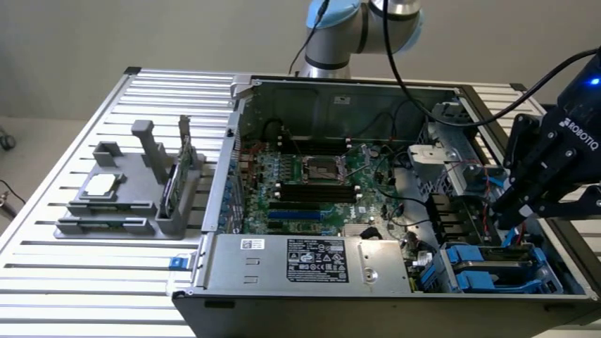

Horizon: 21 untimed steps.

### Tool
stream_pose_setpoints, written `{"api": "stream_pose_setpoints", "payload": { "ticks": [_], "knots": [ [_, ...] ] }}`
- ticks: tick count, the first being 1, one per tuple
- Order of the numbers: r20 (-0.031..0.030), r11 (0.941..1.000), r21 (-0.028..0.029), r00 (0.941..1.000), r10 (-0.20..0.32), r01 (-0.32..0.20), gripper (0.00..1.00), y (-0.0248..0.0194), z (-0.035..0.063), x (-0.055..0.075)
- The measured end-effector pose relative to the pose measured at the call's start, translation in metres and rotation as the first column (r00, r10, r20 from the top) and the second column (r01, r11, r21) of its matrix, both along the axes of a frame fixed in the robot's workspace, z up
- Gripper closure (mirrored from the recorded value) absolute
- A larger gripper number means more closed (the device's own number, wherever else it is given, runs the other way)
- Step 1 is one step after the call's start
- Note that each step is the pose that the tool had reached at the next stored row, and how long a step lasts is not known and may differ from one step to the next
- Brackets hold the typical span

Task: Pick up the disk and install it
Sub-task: 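Insert the first disk wire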

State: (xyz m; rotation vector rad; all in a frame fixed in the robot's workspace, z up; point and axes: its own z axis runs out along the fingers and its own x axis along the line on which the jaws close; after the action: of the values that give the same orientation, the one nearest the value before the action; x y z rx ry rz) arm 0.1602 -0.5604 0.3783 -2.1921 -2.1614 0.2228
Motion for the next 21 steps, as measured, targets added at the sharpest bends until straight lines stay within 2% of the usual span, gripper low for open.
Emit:
{"api": "stream_pose_setpoints", "payload": {
  "ticks": [4, 10, 16, 21],
  "knots": [
    [0.0030, 1.0000, 0.0003, 1.0000, 0.000, 0.000, 0.75, 0.0000, 0.0010, 0.0000],
    [0.0126, 1.0000, 0.0000, 0.9999, 0.000, 0.000, 0.75, 0.0000, 0.0001, 0.0000],
    [0.0215, 1.0000, 0.0000, 0.9998, 0.000, 0.000, 0.75, 0.0000, -0.0038, 0.0000],
    [0.0265, 1.0000, 0.0000, 0.9996, 0.000, 0.000, 0.75, 0.0000, -0.0079, 0.0000]
  ]
}}
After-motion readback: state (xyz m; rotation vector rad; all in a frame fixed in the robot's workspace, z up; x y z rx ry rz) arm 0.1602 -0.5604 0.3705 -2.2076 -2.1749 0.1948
